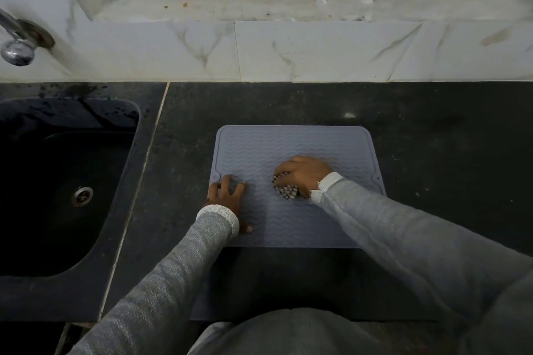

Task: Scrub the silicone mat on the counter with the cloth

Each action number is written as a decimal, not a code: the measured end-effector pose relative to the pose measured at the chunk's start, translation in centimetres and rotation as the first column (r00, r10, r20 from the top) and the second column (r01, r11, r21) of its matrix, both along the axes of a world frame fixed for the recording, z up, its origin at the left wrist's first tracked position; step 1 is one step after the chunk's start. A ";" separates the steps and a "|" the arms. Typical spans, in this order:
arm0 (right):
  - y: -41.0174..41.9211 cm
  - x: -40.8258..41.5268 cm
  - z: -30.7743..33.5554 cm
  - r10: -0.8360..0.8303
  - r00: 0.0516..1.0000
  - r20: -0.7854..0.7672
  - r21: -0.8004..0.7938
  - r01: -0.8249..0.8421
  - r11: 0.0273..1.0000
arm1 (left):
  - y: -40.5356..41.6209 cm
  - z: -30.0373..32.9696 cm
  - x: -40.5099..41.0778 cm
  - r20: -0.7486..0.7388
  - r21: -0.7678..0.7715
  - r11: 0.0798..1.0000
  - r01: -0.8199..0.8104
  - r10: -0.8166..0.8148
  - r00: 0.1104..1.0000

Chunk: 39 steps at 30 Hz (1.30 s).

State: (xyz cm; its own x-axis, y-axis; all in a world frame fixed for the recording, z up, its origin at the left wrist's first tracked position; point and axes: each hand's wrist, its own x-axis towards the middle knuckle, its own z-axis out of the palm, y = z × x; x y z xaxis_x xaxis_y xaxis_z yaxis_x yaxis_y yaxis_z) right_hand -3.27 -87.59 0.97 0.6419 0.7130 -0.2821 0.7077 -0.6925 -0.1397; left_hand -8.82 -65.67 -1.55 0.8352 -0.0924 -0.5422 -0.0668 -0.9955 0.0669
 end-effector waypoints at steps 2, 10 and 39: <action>2.4 -0.3 0.2 0.012 1.000 0.012 -0.001 -0.012 1.000 | -0.2 0.0 0.1 0.006 0.025 1.000 -0.001 0.001 1.000; 1.0 -0.5 -0.6 0.027 0.997 -0.068 -0.060 -0.031 0.998 | 0.0 0.0 -0.1 0.017 0.021 1.000 0.006 -0.007 1.000; -0.3 -0.8 -0.7 -0.053 0.998 -0.030 -0.069 0.051 0.996 | 2.3 -0.8 -1.7 0.105 -0.293 0.956 0.006 0.025 0.994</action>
State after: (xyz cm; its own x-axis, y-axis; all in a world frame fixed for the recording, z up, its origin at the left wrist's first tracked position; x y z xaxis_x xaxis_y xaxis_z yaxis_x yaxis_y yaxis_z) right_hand -4.08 -87.86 0.30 0.6677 0.6573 -0.3495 0.6665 -0.7369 -0.1125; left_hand -10.53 -63.38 -2.39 0.8880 -0.2254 -0.4008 -0.0799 -0.9340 0.3482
